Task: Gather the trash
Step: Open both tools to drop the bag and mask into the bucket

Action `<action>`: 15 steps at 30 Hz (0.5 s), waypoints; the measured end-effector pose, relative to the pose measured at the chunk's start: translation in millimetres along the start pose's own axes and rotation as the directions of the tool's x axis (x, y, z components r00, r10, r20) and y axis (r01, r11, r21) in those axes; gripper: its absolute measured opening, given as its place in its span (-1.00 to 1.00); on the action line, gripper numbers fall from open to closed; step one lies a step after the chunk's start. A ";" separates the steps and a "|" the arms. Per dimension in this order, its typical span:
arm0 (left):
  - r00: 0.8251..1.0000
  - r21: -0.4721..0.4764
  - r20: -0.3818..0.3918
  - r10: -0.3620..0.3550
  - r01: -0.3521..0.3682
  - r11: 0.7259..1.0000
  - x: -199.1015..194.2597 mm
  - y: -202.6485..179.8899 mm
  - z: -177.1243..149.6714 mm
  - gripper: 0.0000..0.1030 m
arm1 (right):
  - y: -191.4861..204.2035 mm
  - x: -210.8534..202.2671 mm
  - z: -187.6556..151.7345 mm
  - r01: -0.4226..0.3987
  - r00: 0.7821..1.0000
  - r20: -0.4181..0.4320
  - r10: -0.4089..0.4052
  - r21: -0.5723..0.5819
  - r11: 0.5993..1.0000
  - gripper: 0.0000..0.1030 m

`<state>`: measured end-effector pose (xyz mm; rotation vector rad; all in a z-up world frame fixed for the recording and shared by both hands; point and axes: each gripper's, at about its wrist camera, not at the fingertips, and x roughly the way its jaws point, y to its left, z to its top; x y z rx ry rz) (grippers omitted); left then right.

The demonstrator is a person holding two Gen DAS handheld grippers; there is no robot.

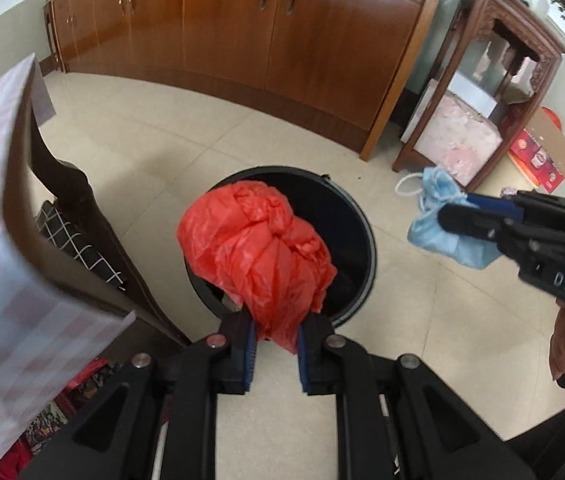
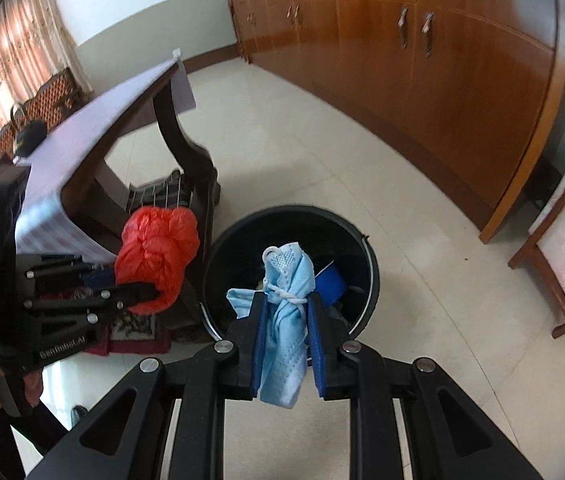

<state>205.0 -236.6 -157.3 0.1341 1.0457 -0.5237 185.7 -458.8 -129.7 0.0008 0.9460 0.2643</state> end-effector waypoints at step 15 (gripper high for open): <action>0.998 -0.034 -0.054 0.012 -0.014 0.999 66.8 0.3 4.3 -0.07 | -11.6 108.1 -11.3 -0.005 0.993 -0.116 -0.028 -0.274 0.962 0.58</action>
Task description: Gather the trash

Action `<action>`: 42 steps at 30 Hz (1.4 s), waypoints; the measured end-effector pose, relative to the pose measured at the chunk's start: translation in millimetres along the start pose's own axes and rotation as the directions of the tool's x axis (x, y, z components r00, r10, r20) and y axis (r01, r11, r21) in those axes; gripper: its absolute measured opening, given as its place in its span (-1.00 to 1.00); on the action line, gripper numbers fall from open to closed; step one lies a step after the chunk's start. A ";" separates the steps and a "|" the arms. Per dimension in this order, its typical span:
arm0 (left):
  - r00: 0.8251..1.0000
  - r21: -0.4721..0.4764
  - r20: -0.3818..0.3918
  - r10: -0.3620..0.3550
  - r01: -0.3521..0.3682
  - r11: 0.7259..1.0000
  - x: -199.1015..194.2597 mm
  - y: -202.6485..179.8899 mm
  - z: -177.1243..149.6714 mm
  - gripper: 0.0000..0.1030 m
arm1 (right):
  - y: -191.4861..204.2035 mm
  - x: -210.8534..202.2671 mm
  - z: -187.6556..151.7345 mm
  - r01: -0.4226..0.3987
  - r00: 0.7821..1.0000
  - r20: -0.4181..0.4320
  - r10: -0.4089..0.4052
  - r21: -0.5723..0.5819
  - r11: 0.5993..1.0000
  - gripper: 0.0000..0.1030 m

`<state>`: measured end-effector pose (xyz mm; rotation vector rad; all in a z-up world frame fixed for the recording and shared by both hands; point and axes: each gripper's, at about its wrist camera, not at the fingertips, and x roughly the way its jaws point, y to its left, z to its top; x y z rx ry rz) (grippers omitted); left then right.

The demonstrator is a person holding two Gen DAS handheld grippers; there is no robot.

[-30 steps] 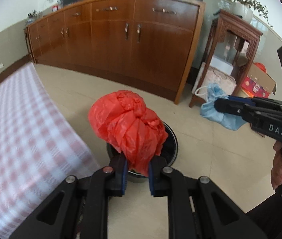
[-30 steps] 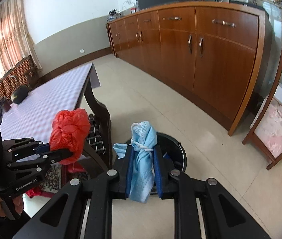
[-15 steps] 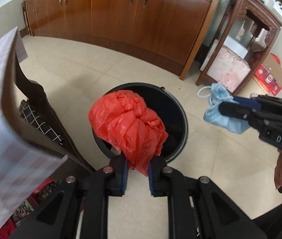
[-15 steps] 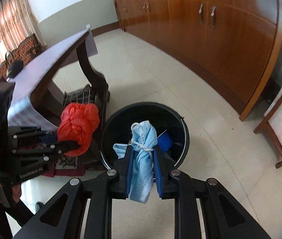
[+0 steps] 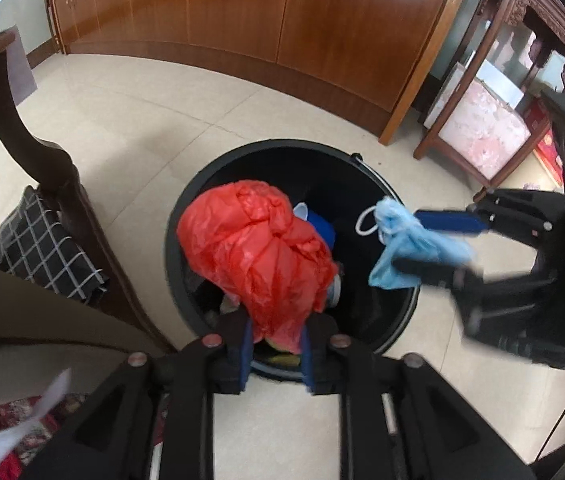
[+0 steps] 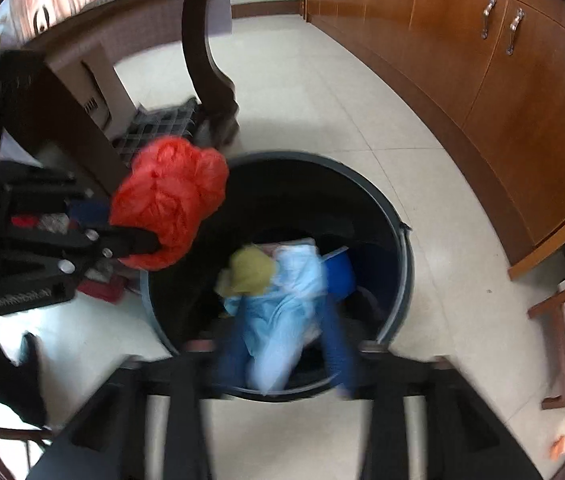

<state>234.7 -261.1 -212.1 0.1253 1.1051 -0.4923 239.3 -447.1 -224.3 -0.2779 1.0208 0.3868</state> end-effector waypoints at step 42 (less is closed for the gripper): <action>0.893 -0.205 0.305 0.330 -0.277 0.939 -243.8 26.9 -93.8 1.00 | 136.2 -219.4 -12.0 0.156 0.951 0.209 -0.229 0.317 0.935 1.00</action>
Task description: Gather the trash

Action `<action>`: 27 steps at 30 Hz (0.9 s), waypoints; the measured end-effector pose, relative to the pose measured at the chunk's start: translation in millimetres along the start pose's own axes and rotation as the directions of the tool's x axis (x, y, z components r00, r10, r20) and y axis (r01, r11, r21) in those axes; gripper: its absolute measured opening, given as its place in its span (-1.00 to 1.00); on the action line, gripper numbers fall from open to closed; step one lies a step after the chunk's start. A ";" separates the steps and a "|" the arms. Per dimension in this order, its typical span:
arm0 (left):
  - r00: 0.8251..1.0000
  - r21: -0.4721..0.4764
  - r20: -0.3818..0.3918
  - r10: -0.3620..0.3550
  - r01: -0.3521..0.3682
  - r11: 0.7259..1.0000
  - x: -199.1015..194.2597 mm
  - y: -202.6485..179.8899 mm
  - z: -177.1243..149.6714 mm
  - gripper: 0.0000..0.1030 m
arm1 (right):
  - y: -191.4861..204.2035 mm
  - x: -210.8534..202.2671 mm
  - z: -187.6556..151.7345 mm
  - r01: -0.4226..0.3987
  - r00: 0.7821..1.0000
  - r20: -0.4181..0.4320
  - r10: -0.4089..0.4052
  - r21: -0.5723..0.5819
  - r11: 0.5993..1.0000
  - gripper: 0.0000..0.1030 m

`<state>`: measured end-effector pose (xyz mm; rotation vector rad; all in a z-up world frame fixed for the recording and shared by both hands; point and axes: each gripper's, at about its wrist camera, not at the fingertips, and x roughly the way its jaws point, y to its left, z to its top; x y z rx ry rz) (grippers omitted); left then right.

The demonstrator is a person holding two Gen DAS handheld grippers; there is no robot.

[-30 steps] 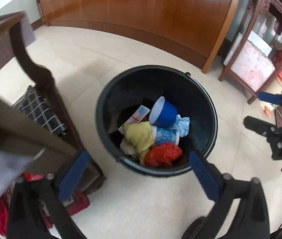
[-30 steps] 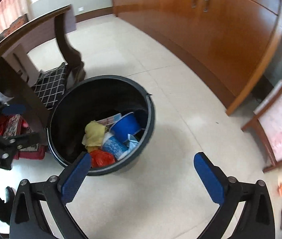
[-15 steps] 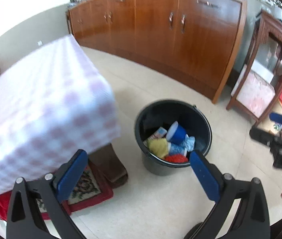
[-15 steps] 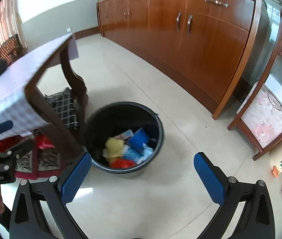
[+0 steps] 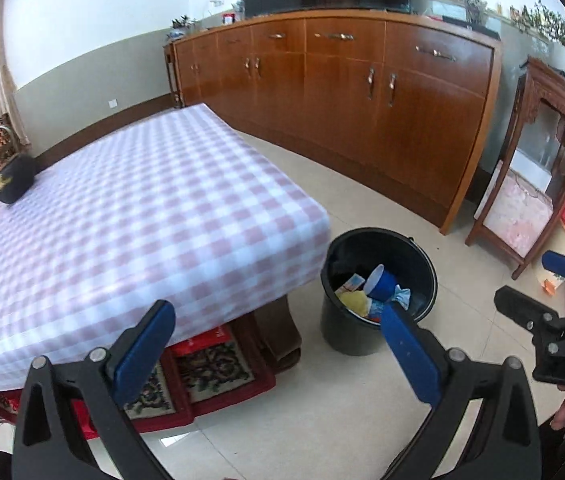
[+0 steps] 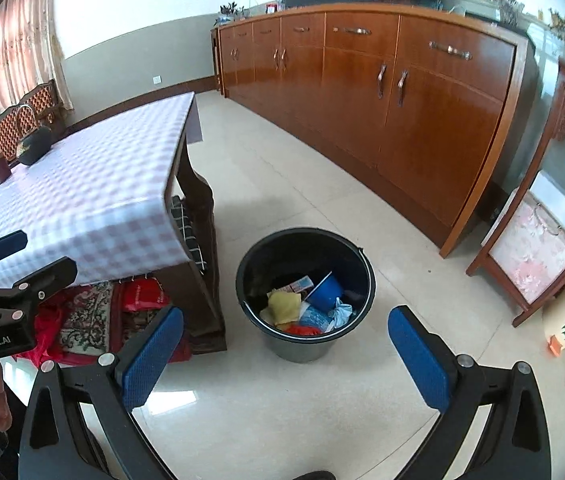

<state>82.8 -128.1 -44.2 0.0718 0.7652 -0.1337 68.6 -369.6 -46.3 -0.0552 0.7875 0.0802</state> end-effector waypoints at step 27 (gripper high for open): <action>0.974 -0.035 0.217 0.063 -0.057 0.998 -161.2 51.4 -26.7 1.00 | 84.9 -174.2 -9.5 0.066 0.970 0.235 -0.062 -0.011 0.998 1.00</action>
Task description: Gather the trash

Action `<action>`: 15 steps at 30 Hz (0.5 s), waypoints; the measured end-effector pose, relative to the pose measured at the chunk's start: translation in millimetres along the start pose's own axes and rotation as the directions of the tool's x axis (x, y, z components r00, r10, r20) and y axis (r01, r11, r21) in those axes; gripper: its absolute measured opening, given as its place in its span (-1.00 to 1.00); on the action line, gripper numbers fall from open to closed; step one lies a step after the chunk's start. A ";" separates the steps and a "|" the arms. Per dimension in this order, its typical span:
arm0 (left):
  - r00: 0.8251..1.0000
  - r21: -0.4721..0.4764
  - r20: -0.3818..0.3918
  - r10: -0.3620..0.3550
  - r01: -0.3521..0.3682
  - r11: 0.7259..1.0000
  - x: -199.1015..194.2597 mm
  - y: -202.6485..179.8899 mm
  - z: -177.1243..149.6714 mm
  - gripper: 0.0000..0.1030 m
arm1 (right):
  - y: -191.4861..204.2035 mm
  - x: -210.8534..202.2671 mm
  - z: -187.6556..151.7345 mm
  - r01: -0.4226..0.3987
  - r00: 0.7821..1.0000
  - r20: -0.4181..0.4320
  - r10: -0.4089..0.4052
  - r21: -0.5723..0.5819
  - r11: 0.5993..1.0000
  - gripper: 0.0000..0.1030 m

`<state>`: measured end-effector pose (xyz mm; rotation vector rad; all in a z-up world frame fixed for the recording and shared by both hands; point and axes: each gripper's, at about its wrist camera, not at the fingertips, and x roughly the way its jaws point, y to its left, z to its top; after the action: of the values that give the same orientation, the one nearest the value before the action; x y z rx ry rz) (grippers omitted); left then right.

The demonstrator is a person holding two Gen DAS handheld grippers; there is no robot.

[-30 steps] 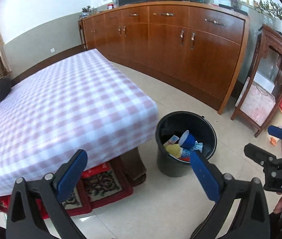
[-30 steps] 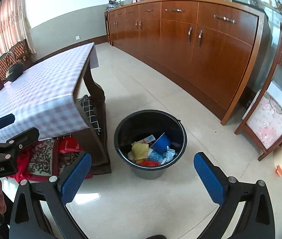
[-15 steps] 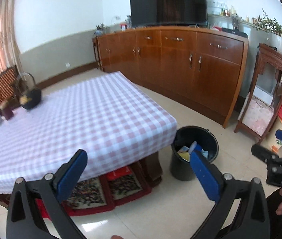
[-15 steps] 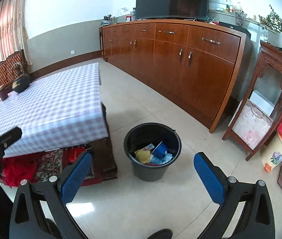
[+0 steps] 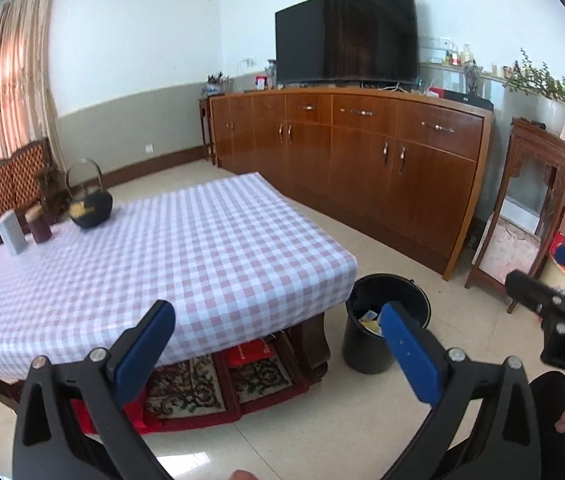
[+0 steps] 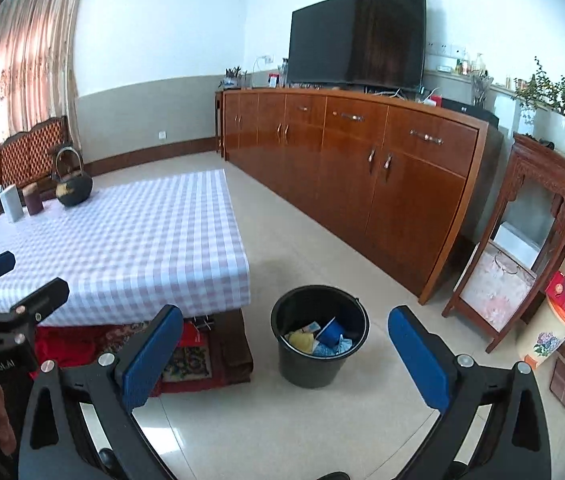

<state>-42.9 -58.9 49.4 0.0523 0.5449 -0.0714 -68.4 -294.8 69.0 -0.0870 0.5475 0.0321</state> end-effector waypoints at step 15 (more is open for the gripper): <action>0.999 0.041 0.023 -0.029 0.028 0.999 -6.6 -23.0 3.3 1.00 | -19.6 -10.8 -4.0 0.027 1.000 0.005 -0.027 0.030 0.999 1.00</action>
<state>-48.7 -81.7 54.9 0.0834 0.5210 -0.1105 -78.7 -314.8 72.7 -0.0655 0.5409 -0.0021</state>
